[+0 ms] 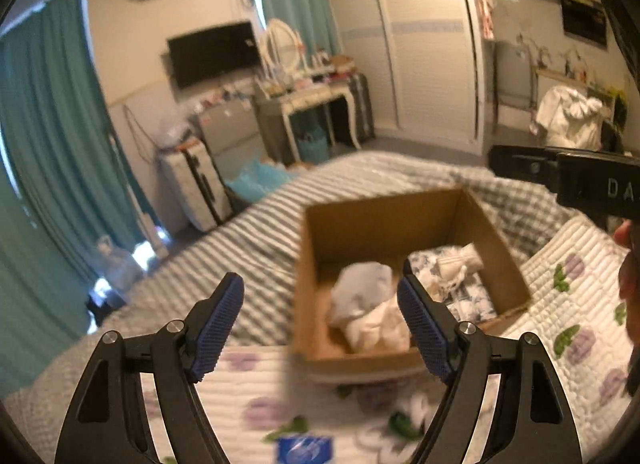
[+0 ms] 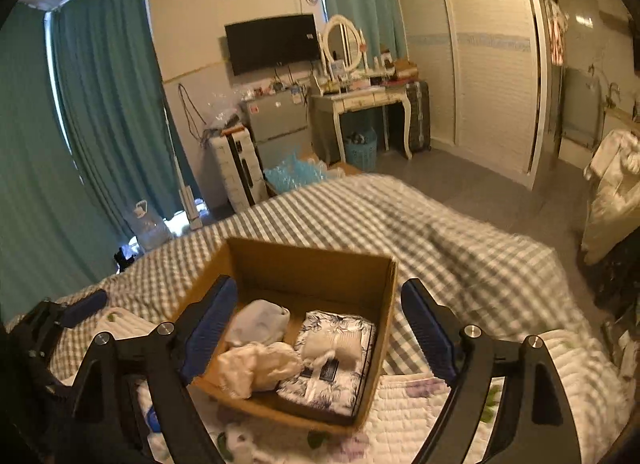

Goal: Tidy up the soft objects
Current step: 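Lower the lace cloth and towel bundle into the box and release both, then grasp the blue tissue pack with the left tool while the right tool grasps a white cloth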

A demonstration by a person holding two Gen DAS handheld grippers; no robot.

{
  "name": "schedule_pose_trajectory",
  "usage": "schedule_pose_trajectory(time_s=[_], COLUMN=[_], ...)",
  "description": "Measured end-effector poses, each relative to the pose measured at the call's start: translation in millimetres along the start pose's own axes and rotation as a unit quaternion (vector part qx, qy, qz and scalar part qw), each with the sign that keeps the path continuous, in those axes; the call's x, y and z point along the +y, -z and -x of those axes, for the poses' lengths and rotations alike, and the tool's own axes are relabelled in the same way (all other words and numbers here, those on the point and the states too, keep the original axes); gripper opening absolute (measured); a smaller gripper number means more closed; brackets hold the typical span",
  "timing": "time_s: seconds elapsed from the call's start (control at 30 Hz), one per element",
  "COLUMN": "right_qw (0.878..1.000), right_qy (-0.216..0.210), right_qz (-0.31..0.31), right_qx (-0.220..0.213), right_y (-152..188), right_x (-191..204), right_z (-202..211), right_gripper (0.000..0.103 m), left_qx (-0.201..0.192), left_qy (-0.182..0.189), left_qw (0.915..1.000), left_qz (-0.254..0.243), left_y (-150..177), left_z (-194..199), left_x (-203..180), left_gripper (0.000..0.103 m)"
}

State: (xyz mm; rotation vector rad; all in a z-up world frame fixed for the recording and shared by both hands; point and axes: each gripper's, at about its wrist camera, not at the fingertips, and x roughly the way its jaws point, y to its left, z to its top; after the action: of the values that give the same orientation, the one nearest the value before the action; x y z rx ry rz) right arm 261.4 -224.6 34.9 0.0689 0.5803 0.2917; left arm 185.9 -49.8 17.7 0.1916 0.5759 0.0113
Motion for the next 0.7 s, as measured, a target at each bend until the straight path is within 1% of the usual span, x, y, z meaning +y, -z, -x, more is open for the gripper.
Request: schedule_pose_trajectory(time_s=[0.07, 0.17, 0.23, 0.3, 0.37, 0.43, 0.53, 0.6, 0.7], right_qw=[1.000, 0.998, 0.997, 0.997, 0.996, 0.996, 0.997, 0.997, 0.998], right_qy=[0.006, 0.013, 0.015, 0.009, 0.001, -0.004, -0.008, -0.008, -0.018], right_qz=[0.016, 0.046, 0.056, 0.056, 0.052, 0.055, 0.064, 0.065, 0.063], right_qx=[-0.013, -0.035, -0.048, -0.061, -0.068, -0.064, -0.050, -0.040, -0.020], right_y=[-7, -15, -14, -11, -4, 7, 29, 47, 75], right_x=[8, 27, 35, 41, 46, 51, 56, 58, 60], right_z=[28, 83, 110, 137, 156, 168, 171, 166, 147], right_gripper=[0.085, 0.085, 0.093, 0.102, 0.103, 0.103, 0.103, 0.103, 0.103], left_qx=[-0.019, -0.054, -0.078, -0.092, -0.101, -0.097, -0.091, -0.074, -0.047], left_qy=[-0.003, -0.005, -0.007, -0.010, -0.019, -0.018, -0.019, -0.038, -0.029], left_qw=[0.9997, 0.9980, 0.9961, 0.9947, 0.9933, 0.9935, 0.9942, 0.9952, 0.9967], left_qz=[0.014, 0.034, 0.041, 0.045, 0.052, 0.056, 0.054, 0.052, 0.059], left_y=[-4, -13, -16, -15, -10, -2, 14, 25, 44], left_z=[31, 86, 125, 147, 167, 175, 175, 165, 143], left_x=[16, 37, 50, 57, 62, 65, 66, 61, 59], left_gripper=[0.080, 0.081, 0.086, 0.088, 0.088, 0.088, 0.088, 0.088, 0.088])
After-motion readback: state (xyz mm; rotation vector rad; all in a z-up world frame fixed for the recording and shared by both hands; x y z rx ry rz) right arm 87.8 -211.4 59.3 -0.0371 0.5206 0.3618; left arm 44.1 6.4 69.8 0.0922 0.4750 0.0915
